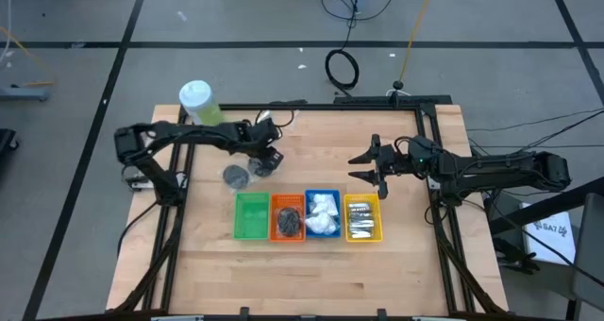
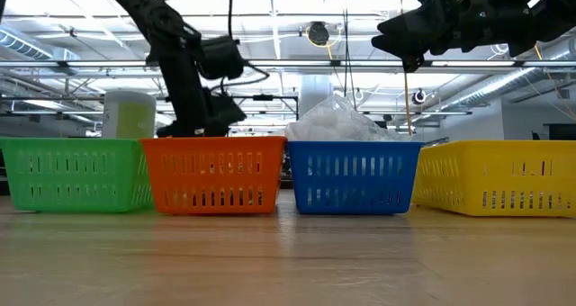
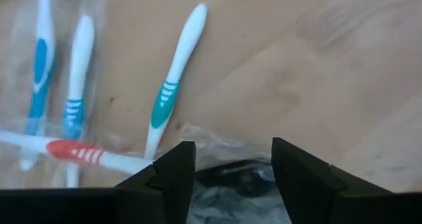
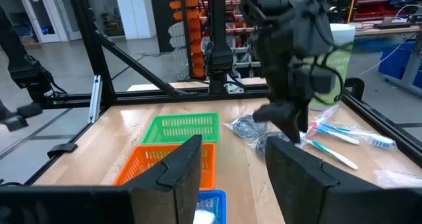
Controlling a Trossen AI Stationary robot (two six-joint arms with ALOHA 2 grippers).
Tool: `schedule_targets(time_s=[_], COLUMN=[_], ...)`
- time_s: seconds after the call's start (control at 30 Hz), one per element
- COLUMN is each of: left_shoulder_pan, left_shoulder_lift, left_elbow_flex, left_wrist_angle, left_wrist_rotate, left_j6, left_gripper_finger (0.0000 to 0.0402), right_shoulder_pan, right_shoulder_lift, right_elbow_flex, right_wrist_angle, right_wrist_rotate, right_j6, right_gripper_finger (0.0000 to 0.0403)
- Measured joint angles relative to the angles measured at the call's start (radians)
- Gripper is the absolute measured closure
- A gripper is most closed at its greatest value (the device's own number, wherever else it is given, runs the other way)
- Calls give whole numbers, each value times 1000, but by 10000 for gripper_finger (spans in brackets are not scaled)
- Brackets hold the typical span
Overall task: Pick & Place Travel size toiletries
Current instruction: Put the black mirror into the orange basket
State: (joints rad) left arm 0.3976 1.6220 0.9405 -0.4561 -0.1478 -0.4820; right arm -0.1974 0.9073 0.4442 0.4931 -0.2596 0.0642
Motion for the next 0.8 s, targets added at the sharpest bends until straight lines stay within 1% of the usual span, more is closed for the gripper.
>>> schedule_targets(time_s=[0.27, 0.53, 0.67, 0.8], left_shoulder_pan=[19, 18, 18, 18], left_shoulder_lift=[96, 110, 110, 110], left_elbow_flex=[0, 0, 0, 0], left_wrist_angle=[25, 50, 50, 50], left_wrist_rotate=[-10, -7, -7, -7], left_j6=[0, 34, 43, 62], left_gripper_finger=[181, 181, 192, 225], right_shoulder_pan=[0, 0, 0, 0], right_shoulder_lift=[0, 0, 0, 0], right_elbow_flex=[0, 0, 0, 0], right_wrist_angle=[-4, -5, -5, -5], right_wrist_rotate=[0, 0, 0, 0], right_j6=[-4, -5, -5, -5], right_gripper_finger=[248, 248, 248, 248])
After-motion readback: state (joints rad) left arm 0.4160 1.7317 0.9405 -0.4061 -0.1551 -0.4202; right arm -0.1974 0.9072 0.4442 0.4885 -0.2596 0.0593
